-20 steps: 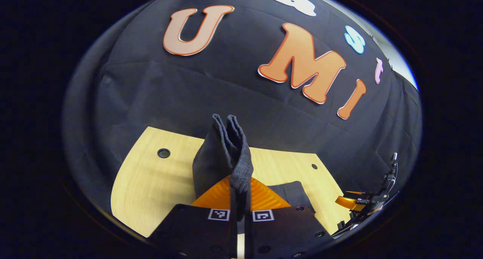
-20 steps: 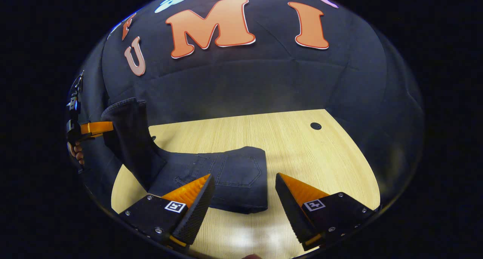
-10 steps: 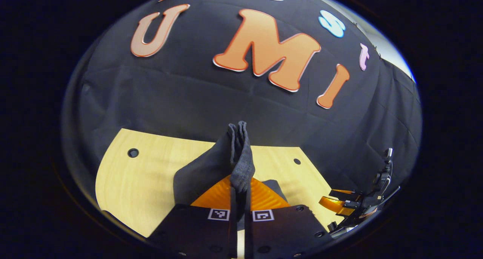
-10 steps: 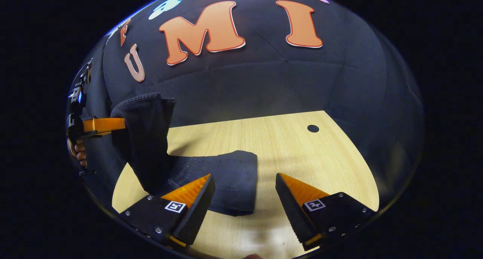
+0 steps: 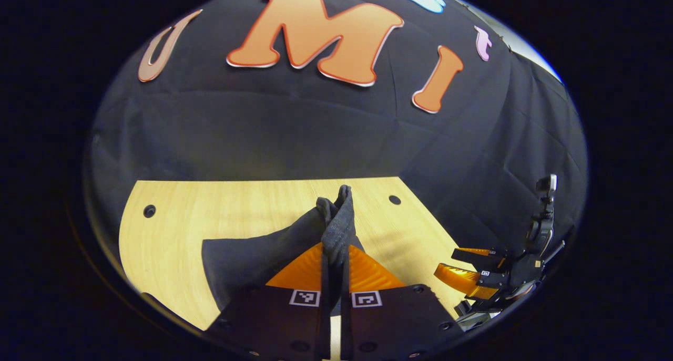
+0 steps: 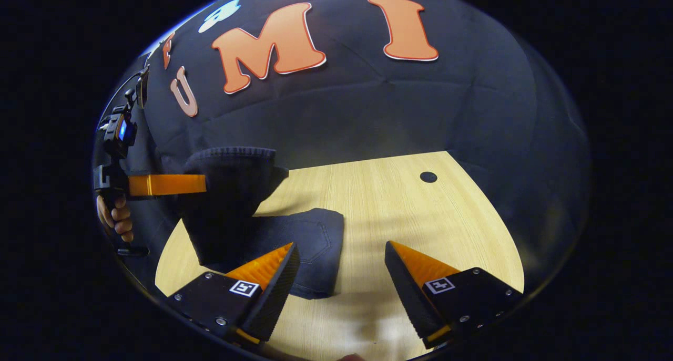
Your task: Grasp the waist and the cuffs of the jeans and fold them to make the two legs overlap; first hold the waist and fold one-third of the jeans toward the cuffs, then hold the cuffs and fold the remaining one-third in the same direction to finish folding.
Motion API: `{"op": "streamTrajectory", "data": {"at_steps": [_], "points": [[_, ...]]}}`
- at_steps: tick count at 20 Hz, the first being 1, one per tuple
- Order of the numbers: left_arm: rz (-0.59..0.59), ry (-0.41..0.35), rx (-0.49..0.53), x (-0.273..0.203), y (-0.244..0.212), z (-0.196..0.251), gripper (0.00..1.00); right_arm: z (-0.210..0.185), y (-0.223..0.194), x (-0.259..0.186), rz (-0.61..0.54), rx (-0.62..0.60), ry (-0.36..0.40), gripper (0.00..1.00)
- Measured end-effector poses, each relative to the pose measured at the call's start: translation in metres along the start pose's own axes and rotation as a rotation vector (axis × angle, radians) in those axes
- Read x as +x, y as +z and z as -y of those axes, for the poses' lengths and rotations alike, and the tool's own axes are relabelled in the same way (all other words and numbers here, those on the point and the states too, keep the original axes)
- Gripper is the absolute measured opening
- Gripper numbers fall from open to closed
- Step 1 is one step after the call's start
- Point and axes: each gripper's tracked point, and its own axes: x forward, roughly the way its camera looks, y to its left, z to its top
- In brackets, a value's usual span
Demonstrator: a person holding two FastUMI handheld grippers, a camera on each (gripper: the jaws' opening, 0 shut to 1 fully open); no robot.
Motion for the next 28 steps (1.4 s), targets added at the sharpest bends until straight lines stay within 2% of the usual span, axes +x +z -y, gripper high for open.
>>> {"op": "streamTrajectory", "data": {"at_steps": [6,9,12,13,15,17,18,19,22,25,28], "points": [[-0.154,-0.035,0.028,0.056,-0.067,0.038,0.07,0.008,-0.005,-0.001,-0.018,-0.005,-0.001,0.99],[-0.212,-0.006,0.059,0.075,-0.099,0.044,0.09,0.007,-0.005,-0.001,-0.023,-0.009,0.007,0.99],[-0.234,-0.025,0.075,0.071,-0.111,0.056,0.22,0.006,-0.005,-0.001,-0.016,-0.007,0.013,0.99],[-0.238,-0.034,0.077,0.069,-0.115,0.059,0.30,0.007,-0.004,-0.001,-0.014,-0.014,0.014,0.99],[-0.212,-0.064,0.065,0.059,-0.108,0.066,0.50,0.007,-0.003,-0.002,-0.004,-0.027,0.015,0.99],[-0.177,-0.058,0.059,0.047,-0.100,0.063,0.70,0.005,0.000,-0.001,0.012,-0.037,0.019,0.99],[-0.153,-0.043,0.062,0.037,-0.094,0.057,0.72,0.005,0.001,-0.002,0.023,-0.047,0.021,0.99],[-0.122,-0.019,0.069,0.028,-0.087,0.049,0.83,0.005,0.005,-0.003,0.039,-0.063,0.017,0.99],[0.016,0.080,0.095,-0.004,-0.052,0.023,0.84,0.006,0.023,-0.003,0.132,-0.123,-0.006,0.99],[0.150,0.194,0.125,-0.048,-0.027,-0.006,0.98,-0.002,0.050,0.000,0.247,-0.174,-0.016,0.99],[0.286,0.302,0.140,-0.098,0.000,-0.025,0.98,-0.013,0.071,-0.001,0.350,-0.198,-0.009,0.98]]}}
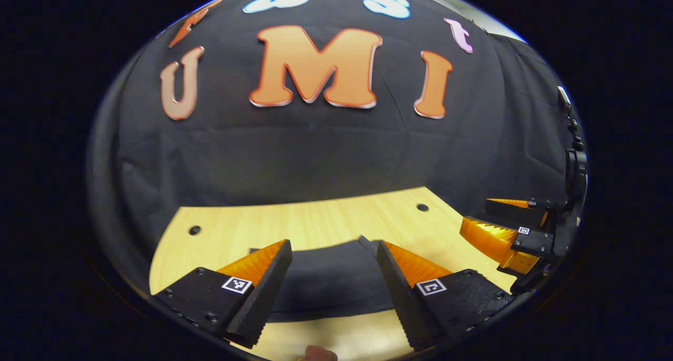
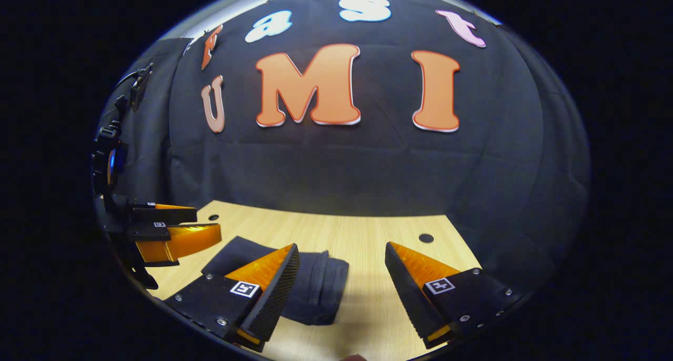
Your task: Grasp the waist and the cuffs of the jeans and fold them to make the two legs overlap; first hold the waist and fold one-third of the jeans toward the cuffs, then hold the cuffs and fold the remaining one-third in the same direction to finish folding.
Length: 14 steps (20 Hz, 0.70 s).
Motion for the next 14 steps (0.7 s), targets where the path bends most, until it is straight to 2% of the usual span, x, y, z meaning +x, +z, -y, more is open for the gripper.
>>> {"op": "streamTrajectory", "data": {"at_steps": [4,8,9,11,14], "points": [[0.166,0.134,0.027,-0.046,0.025,-0.033,0.97,-0.009,0.030,0.010,0.156,-0.068,0.019,0.98],[0.300,0.253,-0.001,-0.095,0.050,-0.064,0.97,-0.036,0.042,0.006,0.218,-0.061,0.104,0.98],[0.336,0.275,-0.007,-0.102,0.055,-0.071,0.94,-0.042,0.046,0.006,0.231,-0.057,0.123,0.98],[0.383,0.312,-0.002,-0.121,0.065,-0.083,0.96,-0.053,0.051,0.006,0.260,-0.059,0.160,0.98],[0.428,0.309,-0.012,-0.138,0.070,-0.086,0.94,-0.062,0.052,0.005,0.268,-0.063,0.183,0.98]]}}
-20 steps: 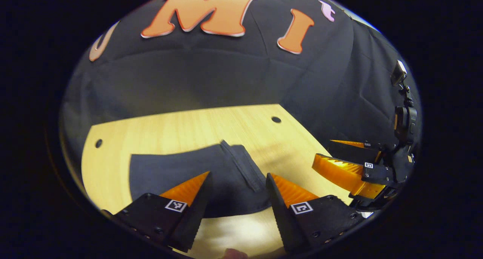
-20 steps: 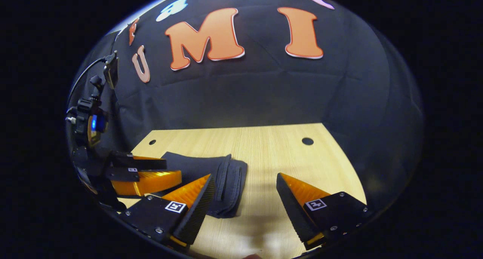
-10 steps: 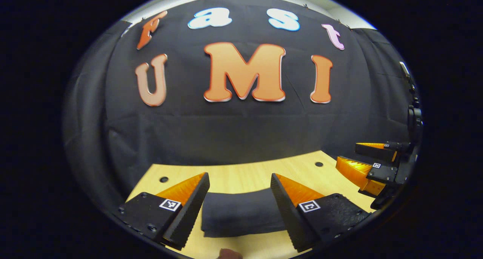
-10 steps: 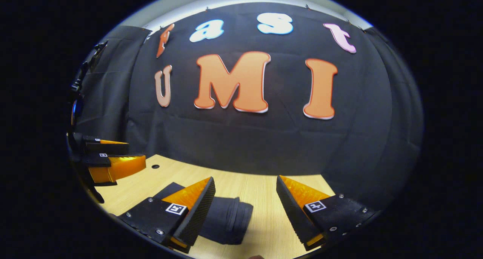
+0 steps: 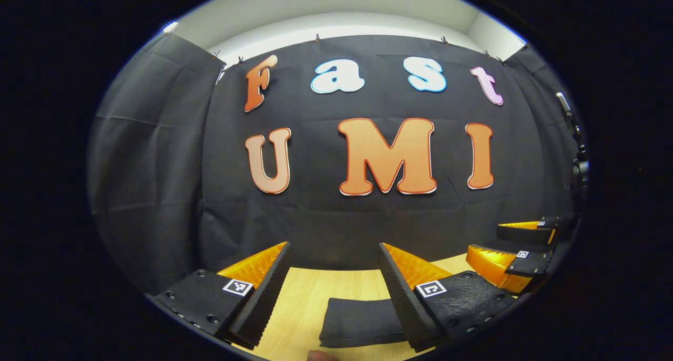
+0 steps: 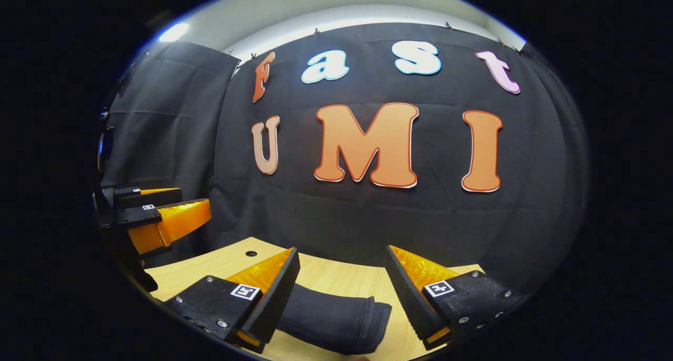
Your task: Grasp the waist and the cuffs of the jeans and fold them to make the two legs overlap; first hold the waist and fold one-third of the jeans toward the cuffs, then hold the cuffs and fold the remaining one-third in the same direction to finish folding.
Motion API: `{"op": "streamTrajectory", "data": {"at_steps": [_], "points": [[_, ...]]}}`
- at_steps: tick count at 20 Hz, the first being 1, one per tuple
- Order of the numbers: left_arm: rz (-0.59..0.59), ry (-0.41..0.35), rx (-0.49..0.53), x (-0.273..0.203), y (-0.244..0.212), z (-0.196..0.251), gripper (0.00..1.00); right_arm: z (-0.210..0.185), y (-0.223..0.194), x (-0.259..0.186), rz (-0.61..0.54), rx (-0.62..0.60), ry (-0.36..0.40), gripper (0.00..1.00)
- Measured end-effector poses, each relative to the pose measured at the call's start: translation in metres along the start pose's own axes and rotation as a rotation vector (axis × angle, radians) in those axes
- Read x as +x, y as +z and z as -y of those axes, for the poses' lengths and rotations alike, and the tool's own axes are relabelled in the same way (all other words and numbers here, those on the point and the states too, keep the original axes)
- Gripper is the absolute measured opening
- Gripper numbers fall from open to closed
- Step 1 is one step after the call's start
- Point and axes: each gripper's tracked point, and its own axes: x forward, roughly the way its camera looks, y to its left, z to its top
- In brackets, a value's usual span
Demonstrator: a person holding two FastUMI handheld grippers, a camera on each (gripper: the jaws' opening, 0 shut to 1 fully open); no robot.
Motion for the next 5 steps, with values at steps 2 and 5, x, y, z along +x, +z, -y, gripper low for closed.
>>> {"op": "streamTrajectory", "data": {"at_steps": [2,5], "points": [[0.014,0.007,-0.004,-0.0002,0.0019,-0.0025,0.94,-0.0031,-0.0007,-0.0009,-0.004,-0.005,0.013,0.98],[0.005,0.019,-0.007,0.0025,-0.0028,-0.0023,0.94,-0.0029,-0.0019,-0.0015,-0.012,-0.017,0.014,0.98]]}}
